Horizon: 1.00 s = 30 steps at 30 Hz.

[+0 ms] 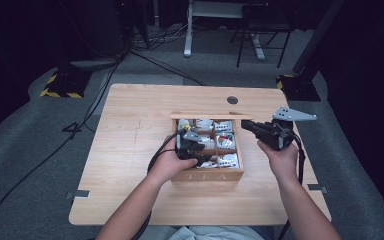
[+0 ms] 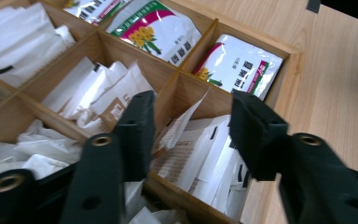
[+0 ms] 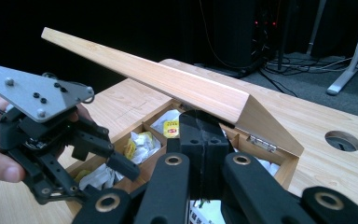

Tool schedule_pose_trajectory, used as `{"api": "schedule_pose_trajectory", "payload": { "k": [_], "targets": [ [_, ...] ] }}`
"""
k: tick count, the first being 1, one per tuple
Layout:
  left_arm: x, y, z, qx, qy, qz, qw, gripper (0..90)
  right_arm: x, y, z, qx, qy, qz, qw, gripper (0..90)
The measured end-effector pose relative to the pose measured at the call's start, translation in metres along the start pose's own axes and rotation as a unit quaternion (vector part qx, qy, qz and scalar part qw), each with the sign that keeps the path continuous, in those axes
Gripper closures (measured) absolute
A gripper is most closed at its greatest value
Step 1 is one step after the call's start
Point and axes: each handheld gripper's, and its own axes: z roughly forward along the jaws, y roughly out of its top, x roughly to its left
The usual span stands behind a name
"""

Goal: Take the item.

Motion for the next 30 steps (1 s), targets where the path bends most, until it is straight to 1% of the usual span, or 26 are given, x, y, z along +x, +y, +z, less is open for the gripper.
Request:
{"api": "schedule_pose_trajectory", "payload": {
  "k": [2,4,6,8,10,11,12,14,16,17,18,19,20,21,23,26,28,30],
  "targets": [
    [0.000,0.000,0.002,0.003,-0.001,0.000,1.0000,55.6,0.000,0.000,0.000,0.000,-0.001,-0.001,1.0000,89.9],
    [-0.001,0.002,0.006,0.013,0.002,0.008,0.9999,58.9,0.000,0.000,0.000,0.000,-0.002,-0.001,1.0000,89.9],
    [-0.001,0.003,0.007,0.012,0.001,0.007,0.9999,63.4,0.000,0.000,0.000,0.000,-0.002,-0.001,1.0000,89.9],
    [-0.001,0.004,0.011,0.025,0.001,0.016,0.9996,66.7,0.000,0.000,0.000,0.000,-0.001,-0.001,1.0000,89.9],
    [-0.001,0.004,0.014,0.044,0.007,0.017,0.9989,69.5,0.000,0.000,0.000,0.000,-0.001,-0.001,1.0000,89.9],
    [-0.001,0.004,0.015,0.049,0.009,0.021,0.9985,70.5,0.000,0.000,0.000,-0.001,-0.001,-0.001,1.0000,89.9],
    [-0.001,0.004,0.016,0.056,0.011,0.021,0.9981,70.7,0.000,0.000,0.000,-0.001,0.000,-0.001,1.0000,89.9],
    [-0.001,0.004,0.016,0.060,0.011,0.018,0.9980,70.7,0.000,0.000,0.000,-0.001,0.000,-0.002,1.0000,89.9],
    [-0.001,0.005,0.019,0.071,0.018,0.012,0.9972,69.0,0.000,0.000,0.000,-0.001,-0.001,-0.002,1.0000,89.9],
    [-0.001,0.005,0.020,0.079,0.023,0.018,0.9965,68.1,0.000,0.000,0.000,-0.001,-0.001,-0.002,1.0000,89.9],
    [-0.001,0.006,0.021,0.081,0.023,0.016,0.9963,67.7,0.000,0.000,0.000,-0.001,-0.002,-0.001,1.0000,89.9],
    [-0.001,0.006,0.021,0.088,0.027,0.018,0.9956,67.7,0.000,0.000,0.000,-0.001,-0.002,-0.001,1.0000,89.9],
    [0.000,0.006,0.022,0.090,0.026,0.017,0.9955,67.7,0.000,0.000,0.000,-0.001,-0.002,-0.002,1.0000,89.9],
    [-0.001,0.006,0.022,0.089,0.029,0.007,0.9956,68.0,0.000,0.000,0.000,-0.001,-0.002,-0.002,1.0000,89.9],
    [0.000,0.006,0.023,0.092,0.023,0.008,0.9955,70.8,0.000,0.000,0.000,-0.002,-0.002,-0.002,1.0000,89.9],
    [0.001,0.006,0.023,0.097,0.016,0.012,0.9951,79.7,0.000,0.000,0.000,-0.002,-0.002,-0.003,1.0000,89.9],
    [0.002,0.005,0.023,0.097,0.018,0.020,0.9950,85.1,0.000,0.000,0.000,-0.002,0.000,-0.003,1.0000,89.9],
    [0.002,0.005,0.022,0.096,0.014,0.023,0.9950,87.9,0.000,-0.001,0.000,-0.004,0.001,-0.002,1.0000,89.9]
  ]
}}
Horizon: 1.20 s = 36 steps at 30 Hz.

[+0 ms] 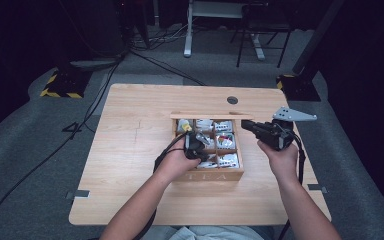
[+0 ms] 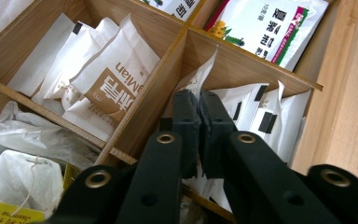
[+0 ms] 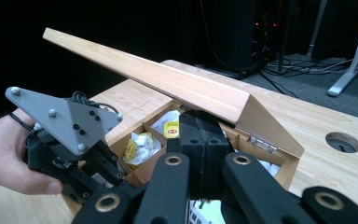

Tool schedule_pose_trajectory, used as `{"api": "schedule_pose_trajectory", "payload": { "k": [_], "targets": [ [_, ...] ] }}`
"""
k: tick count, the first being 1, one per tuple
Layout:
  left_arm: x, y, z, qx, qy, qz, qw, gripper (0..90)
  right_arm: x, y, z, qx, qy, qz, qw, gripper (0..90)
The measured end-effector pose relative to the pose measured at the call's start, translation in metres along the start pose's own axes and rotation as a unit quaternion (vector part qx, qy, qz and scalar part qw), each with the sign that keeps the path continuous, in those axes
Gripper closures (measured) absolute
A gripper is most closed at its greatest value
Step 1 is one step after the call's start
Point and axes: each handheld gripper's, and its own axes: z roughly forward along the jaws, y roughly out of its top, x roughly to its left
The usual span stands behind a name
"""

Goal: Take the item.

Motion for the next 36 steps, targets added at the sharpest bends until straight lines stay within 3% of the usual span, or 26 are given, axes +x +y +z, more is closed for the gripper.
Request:
{"api": "schedule_pose_trajectory", "payload": {
  "k": [4,9,23,29,36],
  "targets": [
    [0.002,-0.001,-0.003,-0.009,-0.006,0.012,0.9999,88.8,0.000,0.000,0.000,0.001,0.000,-0.001,1.0000,89.9],
    [0.001,-0.001,-0.008,-0.027,-0.016,0.007,0.9995,89.5,0.000,0.000,0.000,0.001,-0.001,-0.001,1.0000,89.9],
    [0.000,0.000,-0.030,-0.061,-0.013,0.014,0.9979,89.8,0.001,0.000,0.000,0.000,-0.001,0.001,1.0000,89.9],
    [-0.002,-0.001,-0.045,-0.090,-0.023,0.009,0.9956,89.8,0.001,0.000,0.000,0.000,-0.001,0.001,1.0000,89.9],
    [-0.010,-0.002,-0.062,-0.110,-0.024,0.019,0.9934,89.8,0.000,0.000,0.000,0.000,0.002,0.003,1.0000,89.9]
  ]
}}
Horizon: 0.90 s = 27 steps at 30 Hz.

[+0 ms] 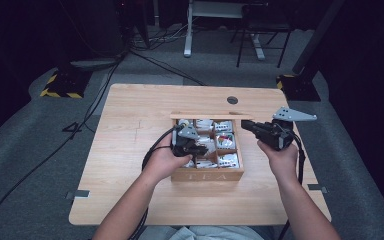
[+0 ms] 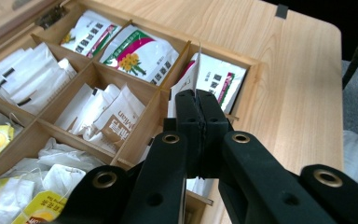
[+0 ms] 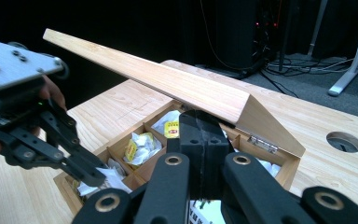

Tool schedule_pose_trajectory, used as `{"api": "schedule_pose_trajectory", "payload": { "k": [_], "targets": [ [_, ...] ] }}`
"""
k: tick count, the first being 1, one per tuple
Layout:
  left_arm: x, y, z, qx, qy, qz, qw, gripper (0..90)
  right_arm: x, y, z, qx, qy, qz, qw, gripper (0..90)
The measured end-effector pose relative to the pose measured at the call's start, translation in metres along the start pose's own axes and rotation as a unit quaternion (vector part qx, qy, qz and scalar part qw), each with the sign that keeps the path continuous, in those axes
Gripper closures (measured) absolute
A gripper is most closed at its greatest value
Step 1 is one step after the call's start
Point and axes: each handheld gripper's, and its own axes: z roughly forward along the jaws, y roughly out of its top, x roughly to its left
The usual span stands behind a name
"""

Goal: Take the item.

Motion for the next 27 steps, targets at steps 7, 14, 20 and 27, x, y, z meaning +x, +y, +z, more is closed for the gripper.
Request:
{"api": "schedule_pose_trajectory", "payload": {
  "k": [7,14,20,27],
  "targets": [
    [-0.006,-0.005,-0.017,-0.010,0.004,-0.003,0.9999,89.8,0.000,0.000,0.000,0.001,0.000,0.000,1.0000,89.9],
    [-0.012,-0.016,-0.043,-0.035,0.004,0.005,0.9994,89.7,0.000,0.000,0.000,0.001,-0.001,0.003,1.0000,89.9],
    [-0.014,-0.027,-0.063,-0.047,0.011,0.002,0.9988,89.7,0.001,0.000,0.000,0.001,-0.002,0.003,1.0000,89.9],
    [-0.024,-0.042,-0.080,-0.059,0.036,0.012,0.9975,89.6,0.001,0.000,0.000,0.002,-0.003,0.004,1.0000,89.9]
  ]
}}
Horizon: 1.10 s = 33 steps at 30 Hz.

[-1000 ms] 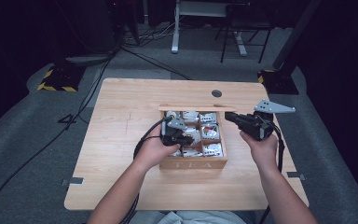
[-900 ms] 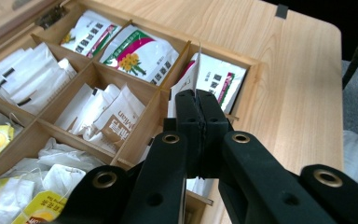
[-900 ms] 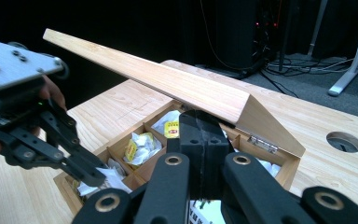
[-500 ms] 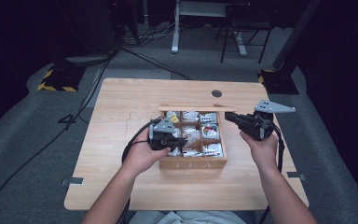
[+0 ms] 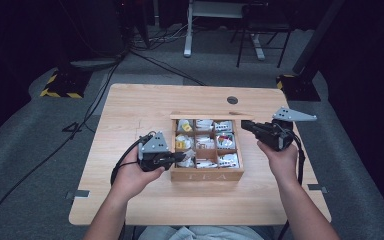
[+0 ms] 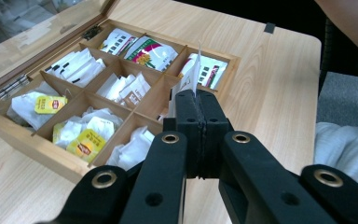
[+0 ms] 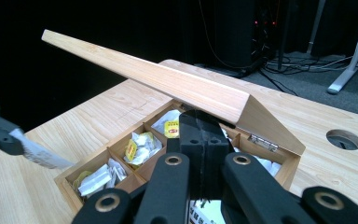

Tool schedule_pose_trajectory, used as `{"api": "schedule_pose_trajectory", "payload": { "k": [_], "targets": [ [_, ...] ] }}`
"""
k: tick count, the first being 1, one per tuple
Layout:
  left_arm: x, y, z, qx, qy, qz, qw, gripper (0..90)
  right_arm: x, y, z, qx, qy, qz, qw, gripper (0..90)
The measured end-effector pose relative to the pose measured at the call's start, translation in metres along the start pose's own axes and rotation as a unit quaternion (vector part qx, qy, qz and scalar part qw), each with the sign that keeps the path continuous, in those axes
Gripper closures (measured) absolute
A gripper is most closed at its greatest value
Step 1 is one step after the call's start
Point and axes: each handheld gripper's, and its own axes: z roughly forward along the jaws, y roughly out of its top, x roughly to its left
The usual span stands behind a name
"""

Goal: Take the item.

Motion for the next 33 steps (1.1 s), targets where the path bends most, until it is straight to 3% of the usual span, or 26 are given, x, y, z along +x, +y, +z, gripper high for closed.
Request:
{"api": "schedule_pose_trajectory", "payload": {
  "k": [11,20,24,30,33],
  "targets": [
    [0.001,-0.016,-0.013,-0.003,0.006,-0.015,0.9999,89.6,0.001,-0.001,0.000,0.001,-0.001,-0.002,1.0000,89.9],
    [-0.001,-0.018,-0.021,-0.004,0.011,-0.013,0.9998,89.5,0.000,-0.001,0.000,0.002,0.002,-0.002,1.0000,89.9],
    [0.004,-0.022,-0.026,-0.006,0.019,-0.025,0.9995,89.6,0.000,-0.001,0.000,0.002,0.001,-0.002,1.0000,89.9],
    [0.017,-0.031,-0.035,0.006,0.053,-0.042,0.9977,89.6,0.000,-0.001,0.000,0.002,0.001,-0.001,1.0000,89.9],
    [0.024,-0.036,-0.036,0.006,0.050,-0.058,0.9970,89.5,0.000,-0.001,0.000,0.002,0.002,-0.002,1.0000,89.9]
  ]
}}
